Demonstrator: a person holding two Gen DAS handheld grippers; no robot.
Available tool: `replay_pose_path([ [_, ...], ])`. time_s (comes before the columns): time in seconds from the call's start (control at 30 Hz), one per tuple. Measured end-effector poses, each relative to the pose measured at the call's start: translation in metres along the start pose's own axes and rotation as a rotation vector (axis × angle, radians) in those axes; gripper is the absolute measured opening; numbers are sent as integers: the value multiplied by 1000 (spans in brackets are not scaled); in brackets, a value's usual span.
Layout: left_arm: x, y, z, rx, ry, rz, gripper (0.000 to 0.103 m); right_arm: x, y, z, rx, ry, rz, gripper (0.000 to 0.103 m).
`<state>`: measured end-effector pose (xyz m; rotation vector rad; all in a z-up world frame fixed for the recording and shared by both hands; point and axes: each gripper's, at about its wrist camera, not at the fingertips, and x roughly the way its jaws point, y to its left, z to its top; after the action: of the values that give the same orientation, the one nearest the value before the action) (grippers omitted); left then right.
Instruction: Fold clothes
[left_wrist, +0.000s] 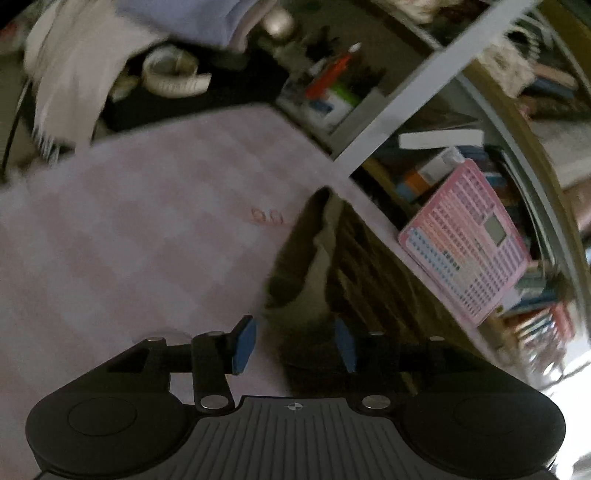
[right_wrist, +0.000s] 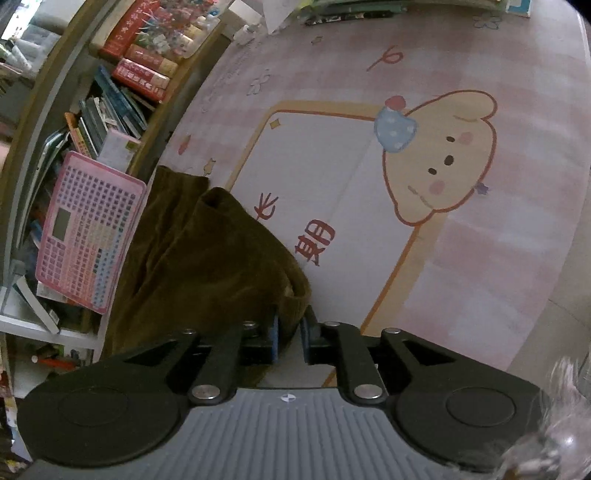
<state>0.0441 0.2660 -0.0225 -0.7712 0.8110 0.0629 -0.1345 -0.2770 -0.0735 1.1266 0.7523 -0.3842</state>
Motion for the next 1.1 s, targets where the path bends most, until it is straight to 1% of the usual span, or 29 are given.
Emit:
replay_pose_path([
  [0.07, 7, -3, -2, -96, 48, 9, 47, 0, -4, 0, 7, -3, 0, 14],
  [0.13, 14, -5, -5, -165, 73, -1, 47, 0, -6, -1, 15, -10, 8, 14],
  [0.17, 18, -7, -5, -189, 84, 3, 47, -1, -6, -1, 18, -12, 9, 14],
  [0.27, 37, -12, -1, -219, 106, 52, 46, -2, -7, -2, 23, -17, 7, 14],
  [0.33, 53, -13, 3, -243, 121, 59, 35, -2, -6, -3, 26, -23, 5, 14],
  [0.37, 60, -13, 6, -245, 123, 43, 14, -1, -6, -3, 28, -23, 7, 14],
  [0.4, 64, -14, 10, -234, 120, 12, 9, -1, -5, -3, 29, -23, 8, 14],
  [0.43, 62, -16, 14, -225, 101, -48, 8, 0, -5, -4, 31, -23, 9, 14],
  [0.47, 53, -18, 17, -217, 65, -140, 7, 1, -5, -4, 32, -23, 11, 13],
  [0.5, 39, -21, 20, -185, 26, -249, 7, 1, -4, -4, 27, -19, 11, 12],
  [0.53, 21, -22, 22, -125, -19, -380, 7, 1, -3, -5, 22, -16, 11, 12],
  [0.57, 5, -21, 24, -60, -56, -471, 7, 2, -3, -5, 18, -12, 11, 12],
  [0.6, -4, -11, 23, -27, -64, -483, 8, 2, -2, -5, 13, -8, 12, 11],
  [0.63, -7, 6, 20, -38, -50, -453, 8, 2, -3, -6, 9, -8, 12, 8],
  [0.67, -7, 24, 16, -64, -25, -395, 8, 2, -3, -6, 5, -8, 13, 8],
  [0.7, 1, 45, 11, -117, 22, -302, 8, 3, -4, -6, 4, -7, 17, 8],
  [0.73, 7, 63, 4, -169, 61, -234, 8, 3, -5, -6, 3, -6, 21, 8],
  [0.77, 9, 73, -2, -212, 81, -200, 9, 3, -5, -5, -2, -2, 22, 8],
  [0.8, 11, 84, -9, -254, 101, -166, 14, 3, -4, -4, -11, 2, 19, 8],
  [0.83, 11, 88, -15, -274, 102, -151, 16, 4, -3, -3, -20, 7, 16, 8],
  [0.87, 7, 86, -17, -270, 88, -154, 21, 4, -2, -3, -30, 12, 13, 8],
  [0.9, 5, 83, -17, -266, 77, -152, 33, 4, -2, -2, -36, 14, 12, 8],
  [0.93, 3, 80, -17, -265, 65, -151, 38, 4, -2, -2, -42, 16, 11, 8],
  [0.97, 3, 77, -16, -268, 53, -150, 48, 4, -1, -2, -47, 18, 10, 8],
  [1.0, 3, 75, -14, -277, 41, -143, 54, 5, -2, -1, -49, 20, 11, 8],
  [1.07, 8, 73, -12, -309, 20, -116, 54, 5, -4, -1, -44, 24, 16, 8],
  [1.1, 10, 71, -11, -321, 8, -109, 50, 4, -4, -1, -43, 27, 19, 8],
])
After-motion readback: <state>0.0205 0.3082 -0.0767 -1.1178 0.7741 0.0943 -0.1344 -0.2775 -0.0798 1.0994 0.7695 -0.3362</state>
